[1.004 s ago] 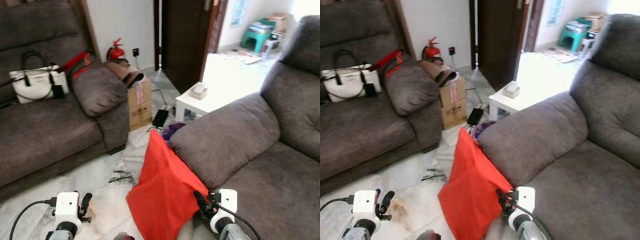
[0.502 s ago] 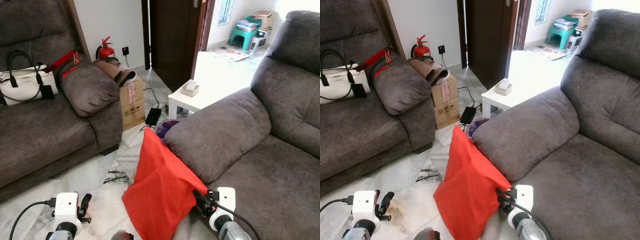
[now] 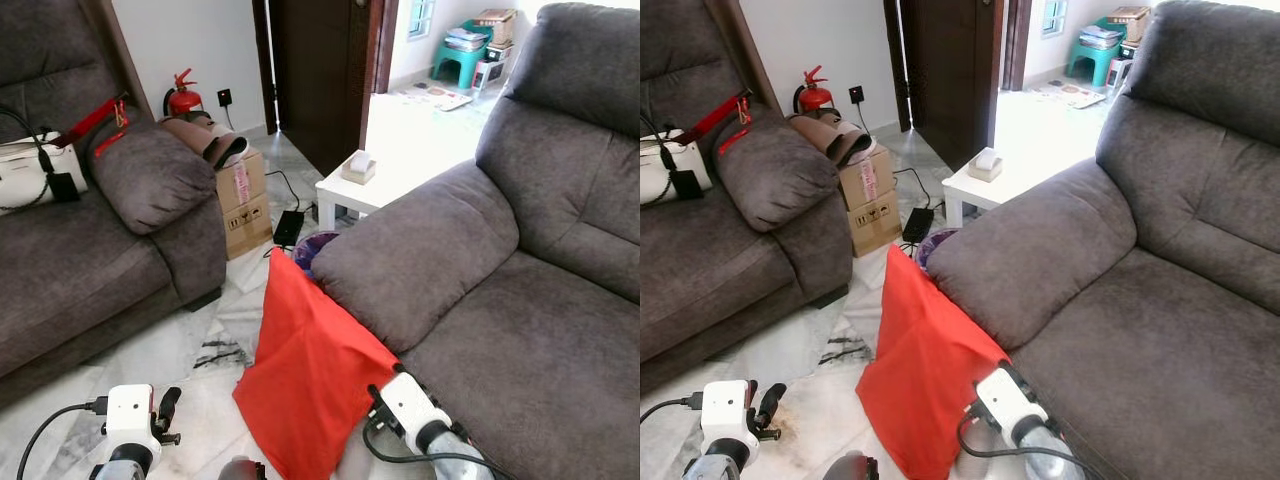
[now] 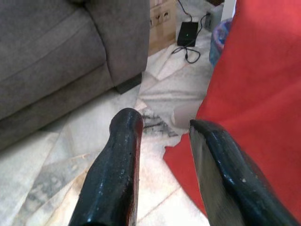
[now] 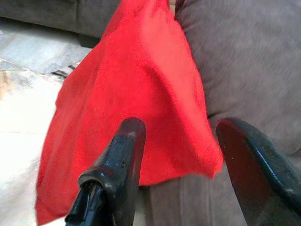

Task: Move the pillow to the sofa from floor

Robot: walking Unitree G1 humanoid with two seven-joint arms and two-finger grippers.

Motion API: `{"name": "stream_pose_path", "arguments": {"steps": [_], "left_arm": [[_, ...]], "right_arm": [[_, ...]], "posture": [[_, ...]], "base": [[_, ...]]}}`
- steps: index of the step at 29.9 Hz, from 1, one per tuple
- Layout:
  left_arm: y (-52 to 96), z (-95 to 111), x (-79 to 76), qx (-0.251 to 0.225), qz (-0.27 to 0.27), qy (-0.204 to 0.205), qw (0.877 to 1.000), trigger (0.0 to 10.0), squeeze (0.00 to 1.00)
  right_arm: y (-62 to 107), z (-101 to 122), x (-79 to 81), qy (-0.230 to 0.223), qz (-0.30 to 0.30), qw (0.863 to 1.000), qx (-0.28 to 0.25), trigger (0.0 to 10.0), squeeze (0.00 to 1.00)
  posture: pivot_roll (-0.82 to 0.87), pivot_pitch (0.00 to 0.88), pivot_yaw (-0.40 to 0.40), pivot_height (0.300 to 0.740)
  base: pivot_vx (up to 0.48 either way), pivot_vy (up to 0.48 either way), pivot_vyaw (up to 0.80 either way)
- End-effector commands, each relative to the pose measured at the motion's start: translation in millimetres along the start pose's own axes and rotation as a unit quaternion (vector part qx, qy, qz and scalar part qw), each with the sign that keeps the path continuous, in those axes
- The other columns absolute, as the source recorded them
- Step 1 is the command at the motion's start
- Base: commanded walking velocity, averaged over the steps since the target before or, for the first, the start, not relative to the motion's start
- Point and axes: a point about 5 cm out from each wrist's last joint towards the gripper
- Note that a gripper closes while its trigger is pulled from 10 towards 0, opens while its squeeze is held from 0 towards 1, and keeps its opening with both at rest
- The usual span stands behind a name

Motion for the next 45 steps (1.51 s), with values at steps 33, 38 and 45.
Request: {"name": "stream_pose_path", "arguments": {"steps": [33, 38, 45], "left_arm": [[-5.1, 8.0, 8.7, -0.004, 0.011, -0.007, 1.000, 10.0, 0.00], [-4.8, 7.5, 7.8, -0.003, 0.010, -0.008, 1.000, 10.0, 0.00], [-5.7, 7.6, 6.1, -0.002, 0.006, -0.009, 1.000, 10.0, 0.00]], "right_arm": [[-0.5, -8.1, -18.2, -0.228, -0.072, 0.971, 0.021, 10.0, 0.00], [-1.9, -6.0, -18.7, -0.241, -0.077, 0.967, 0.017, 10.0, 0.00], [-0.4, -8.2, -17.5, -0.260, -0.092, 0.961, 0.022, 10.0, 0.00]], "posture": [[0.07, 0.045, 0.059, 0.621], [0.07, 0.053, 0.064, 0.621], [0.07, 0.062, 0.064, 0.621]], "base": [[0.129, 0.000, 0.07], [0.000, 0.000, 0.80], [0.000, 0.000, 0.11]]}}
Point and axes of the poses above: a point about 5 cm out from each wrist's last joint towards the gripper, its own y axis pointing back from the gripper into the wrist, its own z axis along the axis of the wrist's last joint, x = y × z, and after that the axes turned 9 degrees about y, right-handed
